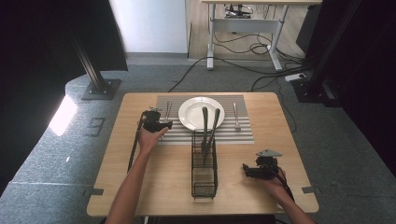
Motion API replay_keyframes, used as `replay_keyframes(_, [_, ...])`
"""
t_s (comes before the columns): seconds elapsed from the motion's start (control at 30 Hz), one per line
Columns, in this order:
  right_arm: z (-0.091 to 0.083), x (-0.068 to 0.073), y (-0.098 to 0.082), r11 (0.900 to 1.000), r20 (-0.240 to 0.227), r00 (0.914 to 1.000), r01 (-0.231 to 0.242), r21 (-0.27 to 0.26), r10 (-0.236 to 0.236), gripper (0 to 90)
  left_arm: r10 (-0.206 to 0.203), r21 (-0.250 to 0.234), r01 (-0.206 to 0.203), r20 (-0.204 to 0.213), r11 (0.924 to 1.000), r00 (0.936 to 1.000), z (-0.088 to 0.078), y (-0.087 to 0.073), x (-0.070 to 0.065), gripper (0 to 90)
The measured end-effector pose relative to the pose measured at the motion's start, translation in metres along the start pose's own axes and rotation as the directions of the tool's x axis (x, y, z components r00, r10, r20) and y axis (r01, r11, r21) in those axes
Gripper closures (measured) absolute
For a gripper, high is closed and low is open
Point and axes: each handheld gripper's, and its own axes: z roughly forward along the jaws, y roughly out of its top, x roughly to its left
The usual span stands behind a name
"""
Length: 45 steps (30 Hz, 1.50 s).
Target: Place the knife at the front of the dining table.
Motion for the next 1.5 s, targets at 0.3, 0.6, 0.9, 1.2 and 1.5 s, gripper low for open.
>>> replay_keyframes(0.3, [0.0,0.0,0.0,1.0,0.001,1.0,0.0,-0.001,0.0,12.4,-0.013,0.006,0.013,0.02,0.9999,0.9997,-0.006,-0.004,0.005,30.0])
replay_keyframes(0.6, [0.0,0.0,0.0,1.0,0.003,1.0,0.001,0.001,-0.001,12.6,0.007,-0.022,-0.006,0.05,0.9997,0.9987,-0.03,-0.011,0.004,30.8])
replay_keyframes(0.9, [-0.002,0.0,-0.001,1.0,0.003,1.0,-0.002,0.004,0.002,12.6,0.066,-0.055,-0.06,0.108,0.9967,0.992,-0.061,-0.024,-0.013,30.7])
replay_keyframes(1.2, [-0.002,0.0,-0.001,1.0,0.002,1.0,0.003,0.005,-0.003,12.6,0.148,-0.091,-0.131,0.205,0.9872,0.9677,-0.102,-0.057,-0.042,30.0])
replay_keyframes(1.5, [-0.002,0.0,-0.001,1.0,0.001,1.0,0.003,0.006,-0.003,12.6,0.174,-0.107,-0.151,0.261,0.9827,0.9495,-0.13,-0.087,-0.063,29.3])
